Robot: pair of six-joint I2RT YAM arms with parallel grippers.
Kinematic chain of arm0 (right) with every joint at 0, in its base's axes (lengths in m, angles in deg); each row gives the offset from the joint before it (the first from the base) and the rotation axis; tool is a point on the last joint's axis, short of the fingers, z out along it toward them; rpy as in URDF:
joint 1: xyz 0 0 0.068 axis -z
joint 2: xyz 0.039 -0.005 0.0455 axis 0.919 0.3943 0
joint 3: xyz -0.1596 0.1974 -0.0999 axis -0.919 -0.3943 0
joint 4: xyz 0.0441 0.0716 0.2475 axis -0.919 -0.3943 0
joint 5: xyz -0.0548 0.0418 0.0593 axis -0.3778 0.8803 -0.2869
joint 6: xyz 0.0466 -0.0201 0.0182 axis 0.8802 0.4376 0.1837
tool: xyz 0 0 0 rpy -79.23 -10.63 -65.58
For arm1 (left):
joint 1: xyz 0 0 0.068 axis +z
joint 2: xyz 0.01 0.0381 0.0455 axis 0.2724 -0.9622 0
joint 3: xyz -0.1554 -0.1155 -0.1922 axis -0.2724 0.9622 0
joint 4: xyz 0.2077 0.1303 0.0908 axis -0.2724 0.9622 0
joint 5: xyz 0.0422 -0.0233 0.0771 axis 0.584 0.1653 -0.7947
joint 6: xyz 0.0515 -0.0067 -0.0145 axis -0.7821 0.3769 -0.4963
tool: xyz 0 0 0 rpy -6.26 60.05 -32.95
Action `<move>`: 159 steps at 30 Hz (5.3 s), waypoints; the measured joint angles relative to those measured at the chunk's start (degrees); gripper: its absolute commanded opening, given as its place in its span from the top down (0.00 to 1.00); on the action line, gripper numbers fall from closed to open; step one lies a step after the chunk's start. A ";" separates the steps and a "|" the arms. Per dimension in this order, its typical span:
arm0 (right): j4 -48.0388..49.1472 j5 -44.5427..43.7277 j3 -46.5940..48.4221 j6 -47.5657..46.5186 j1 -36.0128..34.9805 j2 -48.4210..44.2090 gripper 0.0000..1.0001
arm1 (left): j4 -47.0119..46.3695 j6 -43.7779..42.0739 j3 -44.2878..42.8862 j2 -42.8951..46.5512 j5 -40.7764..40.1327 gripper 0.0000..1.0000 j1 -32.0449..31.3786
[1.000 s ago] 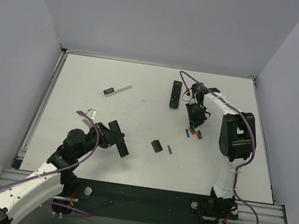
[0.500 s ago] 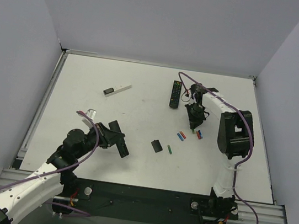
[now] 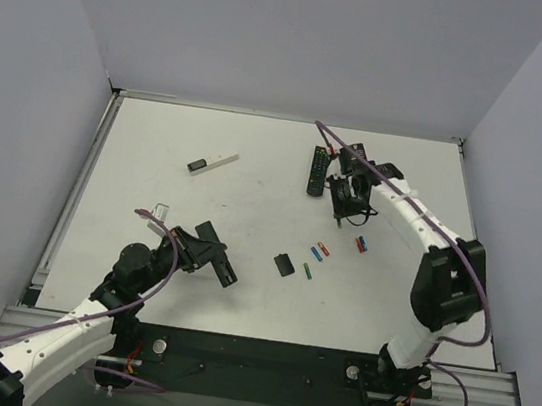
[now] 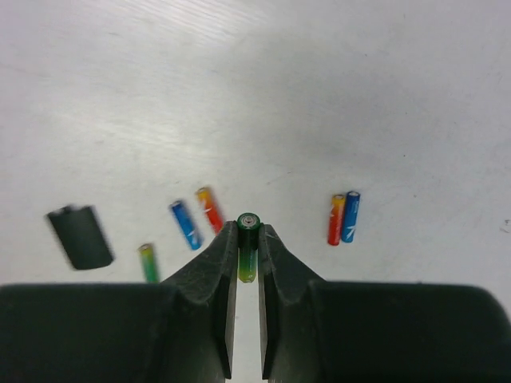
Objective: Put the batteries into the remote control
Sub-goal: Pick up the battery from the center of the board, then load the battery into the remote control.
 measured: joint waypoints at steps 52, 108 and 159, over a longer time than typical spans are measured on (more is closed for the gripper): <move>27.69 -7.41 -10.01 14.29 -47.78 -22.67 1.00 | -18.56 5.66 -1.27 -4.15 0.48 1.00 0.07; 22.25 -9.18 -6.95 12.26 -50.36 -18.95 0.63 | -17.55 8.09 -1.27 -1.95 -2.75 1.00 0.13; 19.15 29.94 -10.03 -35.28 -39.01 -28.89 0.62 | -9.84 7.58 -11.39 -9.18 13.40 1.00 0.28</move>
